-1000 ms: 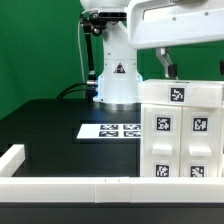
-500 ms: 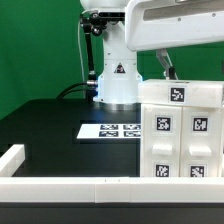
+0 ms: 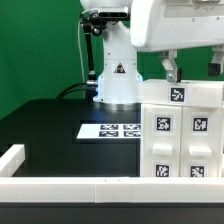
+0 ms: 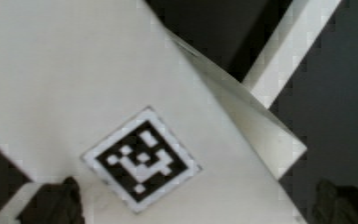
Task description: Assemble cabinet
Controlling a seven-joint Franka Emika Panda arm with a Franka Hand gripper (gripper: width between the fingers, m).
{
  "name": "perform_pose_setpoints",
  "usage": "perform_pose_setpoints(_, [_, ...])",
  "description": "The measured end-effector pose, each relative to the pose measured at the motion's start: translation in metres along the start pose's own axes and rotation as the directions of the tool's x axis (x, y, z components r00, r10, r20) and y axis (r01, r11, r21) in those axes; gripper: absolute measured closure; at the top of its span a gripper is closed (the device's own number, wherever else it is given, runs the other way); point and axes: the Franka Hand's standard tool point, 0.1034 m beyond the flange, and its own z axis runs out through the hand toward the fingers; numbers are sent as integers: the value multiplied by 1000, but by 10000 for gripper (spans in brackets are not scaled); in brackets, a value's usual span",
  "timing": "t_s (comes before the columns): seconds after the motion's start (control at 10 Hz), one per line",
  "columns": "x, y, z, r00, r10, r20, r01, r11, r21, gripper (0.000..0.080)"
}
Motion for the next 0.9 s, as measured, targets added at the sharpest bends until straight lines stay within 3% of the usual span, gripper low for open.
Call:
perform_pose_setpoints(0.2, [-2, 3, 0, 994, -106, 9, 106, 994, -11, 150])
perform_pose_setpoints(0.3, [-1, 5, -4, 957, -289, 36, 290, 956, -35, 150])
perform_pose_setpoints(0.5, [-2, 6, -2, 916, -397, 58, 400, 916, -34, 150])
perform_pose_setpoints(0.9, [-6, 9, 8, 921, -384, 70, 387, 922, -25, 150])
